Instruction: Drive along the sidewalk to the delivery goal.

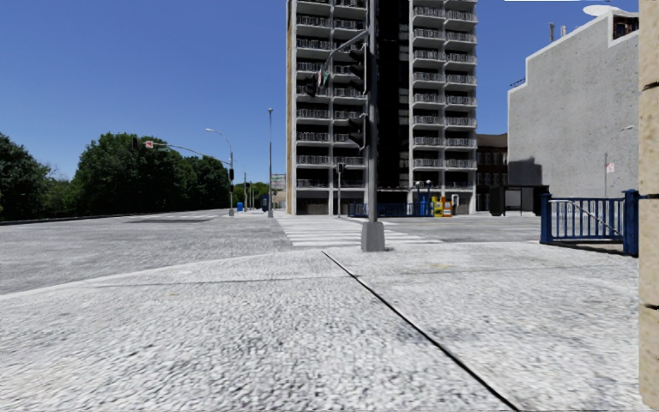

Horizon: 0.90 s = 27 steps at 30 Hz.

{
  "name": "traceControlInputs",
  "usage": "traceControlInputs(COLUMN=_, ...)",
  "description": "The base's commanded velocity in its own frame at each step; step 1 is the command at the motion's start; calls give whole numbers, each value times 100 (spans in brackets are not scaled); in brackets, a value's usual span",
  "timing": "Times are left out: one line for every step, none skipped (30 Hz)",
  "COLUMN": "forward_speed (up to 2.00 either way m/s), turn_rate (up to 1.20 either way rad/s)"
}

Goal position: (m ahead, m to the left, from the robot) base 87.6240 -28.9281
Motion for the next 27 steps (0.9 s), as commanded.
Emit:
traceControlInputs(forward_speed=200, turn_rate=-2)
traceControlInputs(forward_speed=200, turn_rate=-2)
traceControlInputs(forward_speed=200, turn_rate=-2)
traceControlInputs(forward_speed=200, turn_rate=-2)
traceControlInputs(forward_speed=200, turn_rate=-2)
traceControlInputs(forward_speed=200, turn_rate=-2)
traceControlInputs(forward_speed=200, turn_rate=-2)
traceControlInputs(forward_speed=200, turn_rate=-2)
traceControlInputs(forward_speed=200, turn_rate=-6)
traceControlInputs(forward_speed=200, turn_rate=-26)
traceControlInputs(forward_speed=200, turn_rate=-42)
traceControlInputs(forward_speed=200, turn_rate=-47)
traceControlInputs(forward_speed=200, turn_rate=-49)
traceControlInputs(forward_speed=200, turn_rate=-49)
traceControlInputs(forward_speed=200, turn_rate=-50)
traceControlInputs(forward_speed=200, turn_rate=-54)
traceControlInputs(forward_speed=200, turn_rate=-59)
traceControlInputs(forward_speed=200, turn_rate=-59)
traceControlInputs(forward_speed=200, turn_rate=-64)
traceControlInputs(forward_speed=200, turn_rate=-64)
traceControlInputs(forward_speed=200, turn_rate=-65)
traceControlInputs(forward_speed=200, turn_rate=-65)
traceControlInputs(forward_speed=200, turn_rate=-65)
traceControlInputs(forward_speed=200, turn_rate=-65)
traceControlInputs(forward_speed=200, turn_rate=-65)
traceControlInputs(forward_speed=200, turn_rate=-65)
traceControlInputs(forward_speed=200, turn_rate=-65)
